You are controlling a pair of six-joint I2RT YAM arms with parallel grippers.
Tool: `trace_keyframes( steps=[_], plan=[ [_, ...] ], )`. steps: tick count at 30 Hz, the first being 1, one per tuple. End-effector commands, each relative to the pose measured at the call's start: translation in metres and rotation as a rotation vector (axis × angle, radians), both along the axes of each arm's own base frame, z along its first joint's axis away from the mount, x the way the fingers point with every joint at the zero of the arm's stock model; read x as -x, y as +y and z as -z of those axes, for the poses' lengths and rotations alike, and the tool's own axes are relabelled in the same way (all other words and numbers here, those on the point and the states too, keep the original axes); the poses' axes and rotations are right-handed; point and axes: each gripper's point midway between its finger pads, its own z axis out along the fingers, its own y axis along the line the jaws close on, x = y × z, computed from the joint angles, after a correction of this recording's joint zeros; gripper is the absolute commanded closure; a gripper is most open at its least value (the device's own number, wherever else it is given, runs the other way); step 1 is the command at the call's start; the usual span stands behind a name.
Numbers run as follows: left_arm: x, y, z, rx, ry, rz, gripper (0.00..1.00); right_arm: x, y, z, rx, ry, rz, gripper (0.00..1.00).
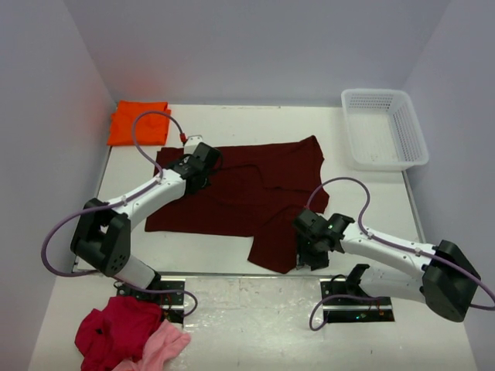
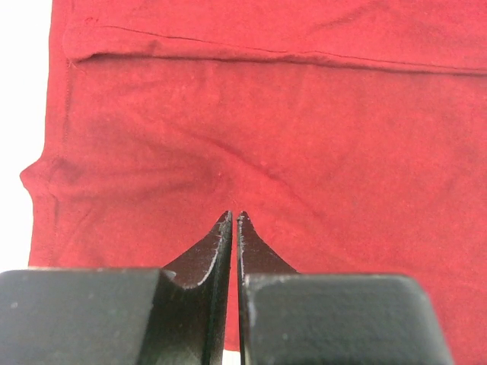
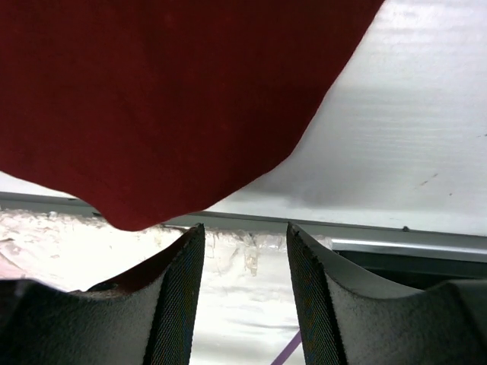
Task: Fold and stack the t-shirts
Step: Grap the side of the flattened tshirt closest away from the robot with both arms
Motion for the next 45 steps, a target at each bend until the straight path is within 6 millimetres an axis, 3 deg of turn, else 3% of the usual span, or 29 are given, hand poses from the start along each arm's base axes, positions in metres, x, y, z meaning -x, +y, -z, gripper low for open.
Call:
trace_keyframes(
  steps=[1,6,16,26,29,32,33,36,45],
  plan=[
    [-0.003,-0.001,-0.021,0.009,-0.056,-0.003,0.94,0.004,0.021,0.002,-0.097,0.019,0.071,0.51],
    [-0.003,-0.002,-0.025,0.013,-0.063,0.007,0.94,-0.001,0.027,0.007,-0.049,0.01,0.057,0.51],
    [0.001,-0.002,-0.024,0.006,-0.061,0.021,0.94,-0.012,0.044,-0.008,-0.052,-0.019,0.05,0.52],
    [0.004,-0.004,-0.021,0.003,-0.055,0.028,0.95,-0.014,0.045,0.005,-0.029,-0.011,0.058,0.52],
    [0.005,-0.003,-0.022,0.004,-0.06,0.03,0.95,-0.014,0.046,0.01,-0.027,-0.008,0.062,0.56],
    [0.006,-0.002,-0.024,0.003,-0.064,0.029,0.95,-0.016,0.048,0.014,-0.026,-0.007,0.067,0.68],
    [0.007,-0.001,-0.022,-0.001,-0.06,0.028,0.95,-0.017,0.05,0.014,-0.029,-0.008,0.07,0.8],
    [0.01,0.001,-0.021,-0.008,-0.053,0.031,0.95,-0.017,0.051,0.013,-0.018,-0.008,0.071,1.0],
    [0.029,0.018,-0.023,-0.056,-0.005,-0.031,0.98,-0.034,0.056,-0.019,0.015,-0.137,0.043,1.0]
  ],
)
